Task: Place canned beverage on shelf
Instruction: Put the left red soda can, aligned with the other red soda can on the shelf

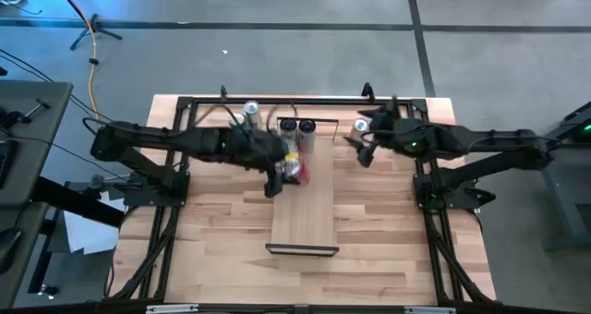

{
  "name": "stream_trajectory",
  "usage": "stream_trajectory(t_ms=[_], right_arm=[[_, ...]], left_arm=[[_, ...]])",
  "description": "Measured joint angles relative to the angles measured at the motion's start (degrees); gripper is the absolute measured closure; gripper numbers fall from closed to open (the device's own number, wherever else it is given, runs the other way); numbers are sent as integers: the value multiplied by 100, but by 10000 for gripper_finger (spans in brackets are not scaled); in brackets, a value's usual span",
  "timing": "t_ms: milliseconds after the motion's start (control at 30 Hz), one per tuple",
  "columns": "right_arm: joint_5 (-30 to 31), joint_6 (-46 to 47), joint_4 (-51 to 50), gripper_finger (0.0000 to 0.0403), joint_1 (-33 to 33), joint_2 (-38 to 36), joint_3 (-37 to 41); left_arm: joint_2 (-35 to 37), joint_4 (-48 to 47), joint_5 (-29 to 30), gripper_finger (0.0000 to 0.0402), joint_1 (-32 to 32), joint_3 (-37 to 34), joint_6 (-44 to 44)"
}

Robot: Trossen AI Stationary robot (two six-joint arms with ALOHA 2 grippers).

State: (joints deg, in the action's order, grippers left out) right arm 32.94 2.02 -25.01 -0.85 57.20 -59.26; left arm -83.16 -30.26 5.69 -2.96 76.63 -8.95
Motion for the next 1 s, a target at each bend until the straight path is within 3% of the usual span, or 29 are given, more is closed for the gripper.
stream_trajectory(t_ms=[167, 367, 767, 1000], right_arm=[[144, 208, -140, 27, 146, -217, 0], [111, 250, -276, 27, 200, -213, 7], [108, 411, -312, 27, 200, -92, 9], [110, 551, -307, 27, 200, -84, 9]], left_arm=[[-357, -358, 261, 171, -384, -29, 5], [-561, -32, 700, 171, -720, -630, -208], [-491, 1178, 981, 171, -735, -1475, -721], [-491, 1208, 1111, 171, -813, -1597, -1200]])
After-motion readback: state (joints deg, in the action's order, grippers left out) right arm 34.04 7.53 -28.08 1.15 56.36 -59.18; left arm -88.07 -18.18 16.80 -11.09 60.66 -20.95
